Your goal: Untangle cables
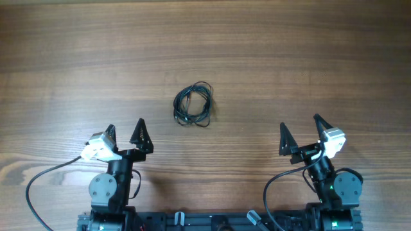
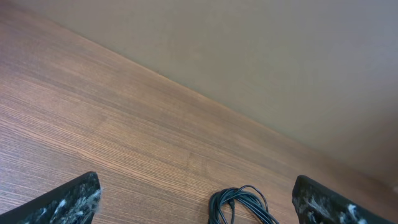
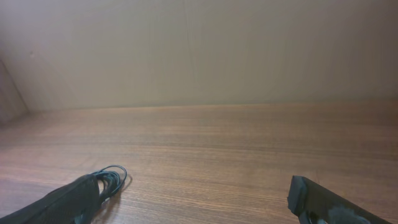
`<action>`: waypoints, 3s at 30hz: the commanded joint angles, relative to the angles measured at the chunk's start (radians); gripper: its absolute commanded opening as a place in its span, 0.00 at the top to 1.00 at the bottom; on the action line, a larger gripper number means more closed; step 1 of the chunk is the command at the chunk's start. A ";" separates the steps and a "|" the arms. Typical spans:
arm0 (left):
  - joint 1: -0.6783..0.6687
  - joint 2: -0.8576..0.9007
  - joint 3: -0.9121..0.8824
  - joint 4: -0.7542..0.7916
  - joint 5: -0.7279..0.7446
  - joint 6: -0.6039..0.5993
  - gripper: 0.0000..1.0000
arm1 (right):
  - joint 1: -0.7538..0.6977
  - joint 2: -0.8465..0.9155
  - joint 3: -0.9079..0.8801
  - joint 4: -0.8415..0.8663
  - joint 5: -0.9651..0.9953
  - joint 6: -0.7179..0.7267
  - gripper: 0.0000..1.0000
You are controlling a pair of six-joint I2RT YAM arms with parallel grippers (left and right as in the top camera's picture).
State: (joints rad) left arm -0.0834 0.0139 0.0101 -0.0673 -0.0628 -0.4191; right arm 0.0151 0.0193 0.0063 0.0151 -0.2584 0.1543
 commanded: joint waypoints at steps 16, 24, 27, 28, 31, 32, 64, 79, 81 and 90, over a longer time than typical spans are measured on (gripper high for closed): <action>-0.005 -0.008 -0.004 0.000 -0.006 0.023 0.01 | -0.002 -0.009 -0.001 0.006 -0.005 0.006 0.00; -0.005 -0.007 -0.004 0.000 -0.006 0.023 0.00 | -0.002 -0.009 -0.001 0.006 -0.005 0.005 0.00; -0.005 -0.007 -0.004 0.000 -0.006 0.023 0.00 | -0.002 -0.009 -0.001 0.006 -0.005 0.005 0.00; -0.005 -0.007 -0.004 0.000 -0.006 0.023 0.00 | -0.002 -0.009 -0.001 0.006 -0.005 0.005 0.00; -0.005 -0.007 -0.004 0.000 -0.006 0.023 0.00 | -0.002 -0.009 -0.001 0.006 -0.005 0.005 0.00; -0.005 -0.007 -0.004 0.000 -0.006 0.023 0.00 | -0.002 -0.009 -0.001 0.006 -0.005 0.005 0.00; -0.005 0.406 0.521 -0.352 0.250 0.024 0.00 | -0.002 0.122 0.447 -0.536 -0.228 0.055 0.00; -0.117 0.961 0.880 -0.566 0.317 0.068 0.00 | -0.002 0.980 1.287 -1.127 -0.100 0.035 0.00; -0.117 1.001 0.880 -0.531 0.351 0.067 0.01 | -0.002 1.054 1.316 -1.123 -0.168 0.128 0.00; -0.122 1.412 0.880 -0.479 0.199 -0.432 0.58 | -0.002 1.299 1.316 -1.026 -0.192 0.241 0.18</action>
State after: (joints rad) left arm -0.1955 1.2881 0.8803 -0.5743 0.2016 -0.6403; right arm 0.0151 1.2602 1.3045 -1.0088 -0.4297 0.3523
